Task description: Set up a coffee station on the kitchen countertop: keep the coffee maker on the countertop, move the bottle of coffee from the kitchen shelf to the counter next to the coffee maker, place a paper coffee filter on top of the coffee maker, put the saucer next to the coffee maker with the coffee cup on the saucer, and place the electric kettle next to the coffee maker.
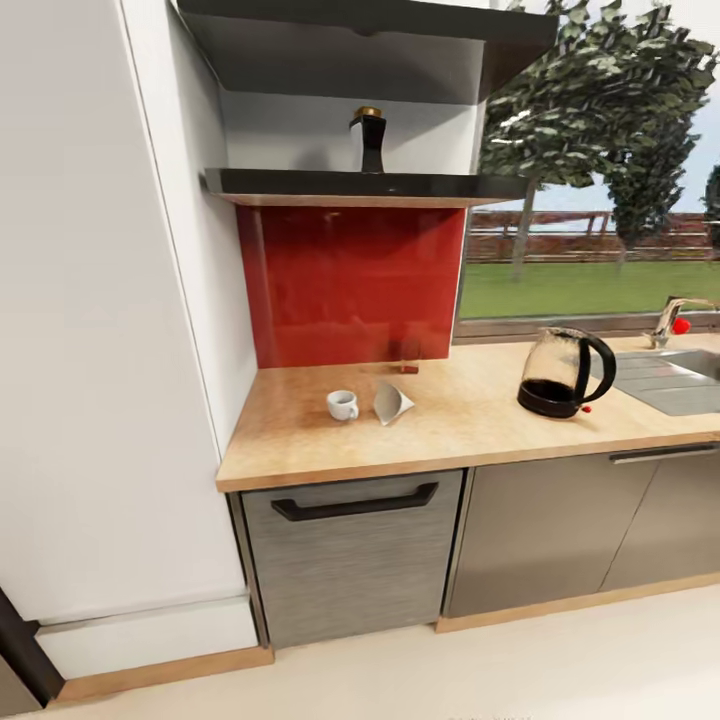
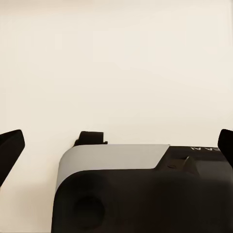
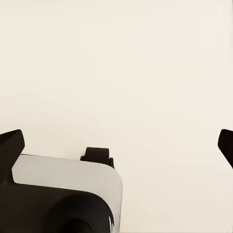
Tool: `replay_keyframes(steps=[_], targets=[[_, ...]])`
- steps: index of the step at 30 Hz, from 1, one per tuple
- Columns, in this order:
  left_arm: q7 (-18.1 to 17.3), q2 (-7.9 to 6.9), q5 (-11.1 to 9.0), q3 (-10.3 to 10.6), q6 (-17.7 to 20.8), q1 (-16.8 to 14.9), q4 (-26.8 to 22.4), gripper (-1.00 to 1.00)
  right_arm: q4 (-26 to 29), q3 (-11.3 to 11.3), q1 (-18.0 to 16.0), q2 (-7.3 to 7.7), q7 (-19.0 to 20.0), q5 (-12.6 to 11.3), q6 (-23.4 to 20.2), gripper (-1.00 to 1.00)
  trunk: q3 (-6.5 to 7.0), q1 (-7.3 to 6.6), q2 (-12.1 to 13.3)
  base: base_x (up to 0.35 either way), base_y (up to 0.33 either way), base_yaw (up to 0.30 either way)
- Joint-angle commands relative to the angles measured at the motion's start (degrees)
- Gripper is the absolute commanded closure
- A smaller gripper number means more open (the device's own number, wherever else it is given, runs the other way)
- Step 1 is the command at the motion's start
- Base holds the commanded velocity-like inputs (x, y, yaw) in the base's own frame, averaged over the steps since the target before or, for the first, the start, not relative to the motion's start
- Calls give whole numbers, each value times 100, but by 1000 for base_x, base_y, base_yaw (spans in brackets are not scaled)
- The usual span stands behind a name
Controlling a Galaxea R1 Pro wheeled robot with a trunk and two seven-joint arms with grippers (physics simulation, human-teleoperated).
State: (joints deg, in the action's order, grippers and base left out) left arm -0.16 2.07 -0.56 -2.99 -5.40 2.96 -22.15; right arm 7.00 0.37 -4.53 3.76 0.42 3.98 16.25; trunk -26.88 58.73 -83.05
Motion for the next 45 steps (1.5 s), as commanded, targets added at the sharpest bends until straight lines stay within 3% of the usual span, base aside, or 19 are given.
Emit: replay_keyframes(steps=[1,45], targets=[[-2,5,-6,-26,-8,3,-9,-100,-5,-2,-4,2,2,41,15,-100,-5,0,-3,0,26,-214],[-2,5,-6,-26,-13,3,0,-100,-9,-1,-4,2,2,41,18,-100,-5,0,-3,0,1,-253]])
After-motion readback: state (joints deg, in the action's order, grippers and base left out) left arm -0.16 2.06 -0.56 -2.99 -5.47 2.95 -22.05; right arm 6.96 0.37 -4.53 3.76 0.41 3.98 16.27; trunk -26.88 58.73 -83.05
